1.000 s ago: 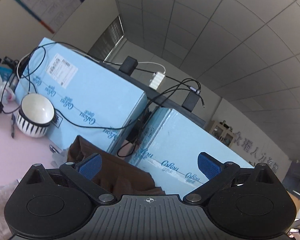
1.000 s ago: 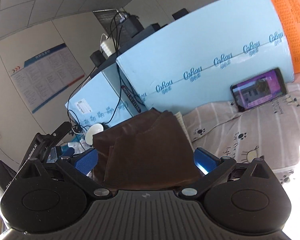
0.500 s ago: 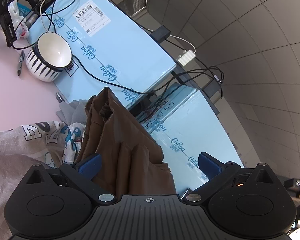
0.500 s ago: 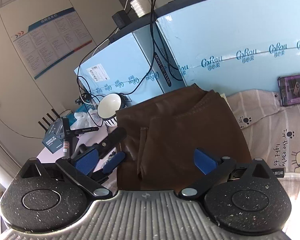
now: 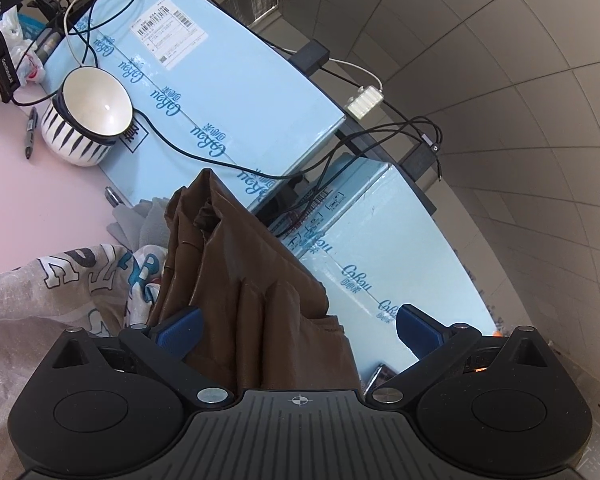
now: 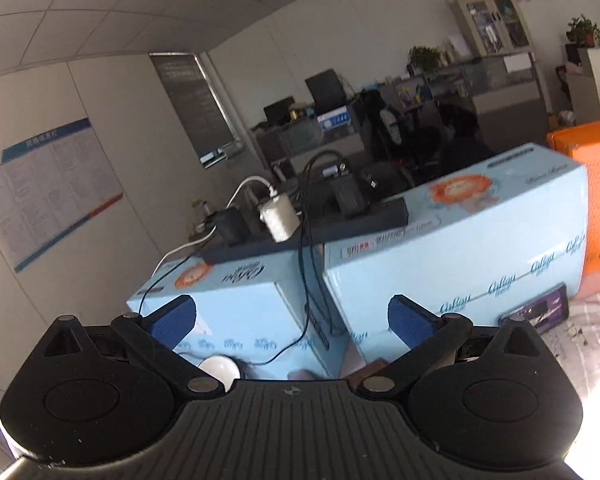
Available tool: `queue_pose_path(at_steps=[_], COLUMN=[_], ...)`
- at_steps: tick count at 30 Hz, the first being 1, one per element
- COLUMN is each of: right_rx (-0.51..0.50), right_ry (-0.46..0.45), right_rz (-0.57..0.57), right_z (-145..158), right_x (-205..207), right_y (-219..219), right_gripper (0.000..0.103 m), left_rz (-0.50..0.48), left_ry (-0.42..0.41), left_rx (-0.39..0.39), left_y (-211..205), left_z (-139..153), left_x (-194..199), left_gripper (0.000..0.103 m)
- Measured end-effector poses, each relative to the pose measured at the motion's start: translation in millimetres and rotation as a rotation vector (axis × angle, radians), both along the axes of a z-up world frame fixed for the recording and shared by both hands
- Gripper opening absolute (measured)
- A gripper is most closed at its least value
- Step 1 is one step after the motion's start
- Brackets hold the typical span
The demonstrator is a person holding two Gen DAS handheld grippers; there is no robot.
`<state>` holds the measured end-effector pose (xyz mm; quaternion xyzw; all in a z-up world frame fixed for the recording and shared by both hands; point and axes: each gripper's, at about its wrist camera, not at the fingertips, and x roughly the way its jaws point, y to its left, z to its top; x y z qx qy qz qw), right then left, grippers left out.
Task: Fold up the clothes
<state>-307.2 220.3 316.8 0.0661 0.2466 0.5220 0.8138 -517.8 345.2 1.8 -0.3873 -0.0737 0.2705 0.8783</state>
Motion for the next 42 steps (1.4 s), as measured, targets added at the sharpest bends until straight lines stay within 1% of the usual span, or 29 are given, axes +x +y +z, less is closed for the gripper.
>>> queue_pose_path(at_steps=[1,4,7,9,10,12,15,17,18,19,21,23,24,25,26,29,31,34,36,38,40,41,42], right_rx=[-0.030,-0.147,-0.318,-0.403,-0.442,-0.488,-0.544,-0.551,-0.550,-0.548,-0.535,-0.520,-0.516,-0.511,-0.508,-0.501,-0.491,-0.446,-0.408,-0.373,-0.338,-0.316,-0.294], right_ry=[-0.020,-0.038,-0.031,-0.007,0.006,0.030,0.073,0.121,0.135,0.144,0.155,0.146,0.133,0.121,0.109,0.060,0.021,0.027,0.039,0.045,0.045,0.039,0.031], right_rz=[0.001,0.026,0.088,0.144,0.172,0.205,0.240,0.239,0.227,0.209,0.175,0.143,0.129,0.122,0.121,0.120,0.128,0.136,0.144,0.142,0.134,0.132,0.129], right_z=[-6.6,-42.7,-106.8,-146.6,-165.8,-196.2,-237.2,-256.1,-263.4,-269.9,-278.1,-278.8,-277.8,-276.6,-275.9,-275.8,-274.6,-269.1,-264.9,-259.7,-252.9,-249.1,-245.3], right_x=[2.5,14.1,23.4,26.8,27.2,24.8,19.2,16.7,16.5,16.6,17.4,16.4,15.3,14.9,14.5,12.0,11.0,18.1,24.5,30.9,39.0,43.0,47.0], right_y=[3.0,17.6,49.0,67.1,75.5,90.0,110.4,122.7,127.8,132.5,138.5,139.9,139.8,139.3,138.9,137.9,135.0,124.1,115.6,105.1,91.5,83.7,75.5], right_gripper=[0.103,0.103,0.103,0.102,0.100,0.100,0.099,0.092,0.085,0.084,0.084,0.084,0.079,0.071,0.067,0.047,0.017,0.009,0.007,0.006,0.006,0.006,0.006], left_rz=[-0.008,0.001,0.029,0.053,0.063,0.069,0.067,0.061,0.058,0.057,0.051,0.042,0.040,0.040,0.040,0.039,0.037,0.036,0.024,0.016,0.027,0.034,0.031], left_ry=[-0.023,-0.081,-0.128,-0.166,-0.183,-0.207,-0.219,-0.226,-0.225,-0.222,-0.220,-0.227,-0.229,-0.227,-0.225,-0.221,-0.221,-0.203,-0.176,-0.133,-0.070,-0.032,0.005], left_rx=[-0.012,-0.043,-0.041,-0.034,-0.033,-0.051,-0.053,-0.049,-0.048,-0.052,-0.056,-0.049,-0.046,-0.046,-0.046,-0.056,-0.061,-0.070,-0.070,-0.053,-0.006,0.025,0.050], left_y=[2.0,5.5,5.2,4.7,4.9,7.5,8.4,8.6,8.9,9.3,10.0,9.2,8.6,8.3,8.2,9.6,10.7,13.8,16.4,16.8,12.7,9.9,8.0], left_z=[-1.1,-4.7,-5.4,-5.7,-6.2,-8.7,-9.6,-9.6,-9.7,-10.2,-10.5,-10.2,-10.0,-9.8,-9.9,-10.9,-11.8,-13.0,-13.7,-12.6,-10.0,-8.2,-7.1], left_x=[-2.8,-11.4,-19.0,-25.1,-27.8,-30.5,-30.9,-30.6,-30.1,-29.5,-28.7,-28.9,-29.1,-29.1,-28.9,-27.9,-27.7,-24.8,-19.3,-12.1,-3.9,0.3,4.9], left_gripper=[0.103,0.103,0.103,0.103,0.103,0.103,0.103,0.103,0.103,0.103,0.103,0.103,0.103,0.103,0.103,0.103,0.103,0.103,0.102,0.102,0.099,0.089,0.058])
